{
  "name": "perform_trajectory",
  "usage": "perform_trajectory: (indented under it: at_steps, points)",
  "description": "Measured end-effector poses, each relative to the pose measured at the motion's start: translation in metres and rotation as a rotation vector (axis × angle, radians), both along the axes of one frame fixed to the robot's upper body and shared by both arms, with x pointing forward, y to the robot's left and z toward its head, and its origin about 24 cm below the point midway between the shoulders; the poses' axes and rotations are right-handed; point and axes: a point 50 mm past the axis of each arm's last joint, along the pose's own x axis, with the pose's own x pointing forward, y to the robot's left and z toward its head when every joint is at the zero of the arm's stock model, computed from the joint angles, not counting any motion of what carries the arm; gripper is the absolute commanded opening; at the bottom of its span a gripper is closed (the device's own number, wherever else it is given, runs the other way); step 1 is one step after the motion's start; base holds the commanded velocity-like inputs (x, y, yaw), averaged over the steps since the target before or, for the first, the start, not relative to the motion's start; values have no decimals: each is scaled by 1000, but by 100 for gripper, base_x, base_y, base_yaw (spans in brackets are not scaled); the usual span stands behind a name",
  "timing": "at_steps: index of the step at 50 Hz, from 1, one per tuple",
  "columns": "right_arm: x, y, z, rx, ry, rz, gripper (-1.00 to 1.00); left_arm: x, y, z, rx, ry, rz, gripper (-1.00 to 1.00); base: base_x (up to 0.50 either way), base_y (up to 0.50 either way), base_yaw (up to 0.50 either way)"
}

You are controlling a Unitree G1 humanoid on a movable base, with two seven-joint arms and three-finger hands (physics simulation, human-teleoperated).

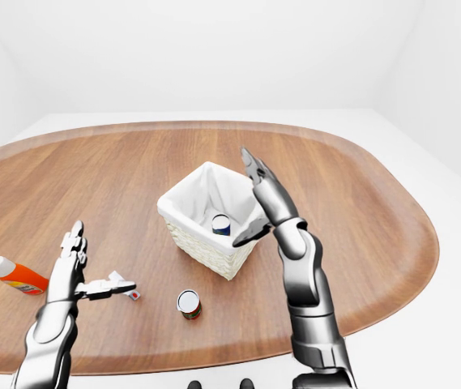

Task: Pick up the alphabet soup and the cream cheese box, and put them in the basket.

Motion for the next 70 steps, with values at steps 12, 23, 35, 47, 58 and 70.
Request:
perform_trajectory:
  at_steps: [12, 23, 35, 47, 58, 70]
  points:
    - [-46, -16, -18, 174, 25, -3, 100, 1, 16, 10, 351, 73, 12, 100, 0, 0, 0]
    - [-61, -19, -34, 273, 76, -14, 100, 17, 44, 33, 753, 91, 2, 100, 0, 0, 0]
    - [-65, -18, -44, 334, 109, -24, 100, 39, 66, 48, 1106, 131, -2, 100, 0, 0, 0]
    - [-65, -22, -45, 380, 106, -38, 100, 50, 69, 46, 1254, 177, -18, 100, 0, 0, 0]
    - [-64, -26, -43, 414, 92, -49, 100, 54, 53, 24, 1314, 199, -82, 100, 0, 0, 0]
    - [-64, -31, -37, 444, 63, -55, 100, 64, 42, 1, 1323, 226, -140, 100, 0, 0, 0]
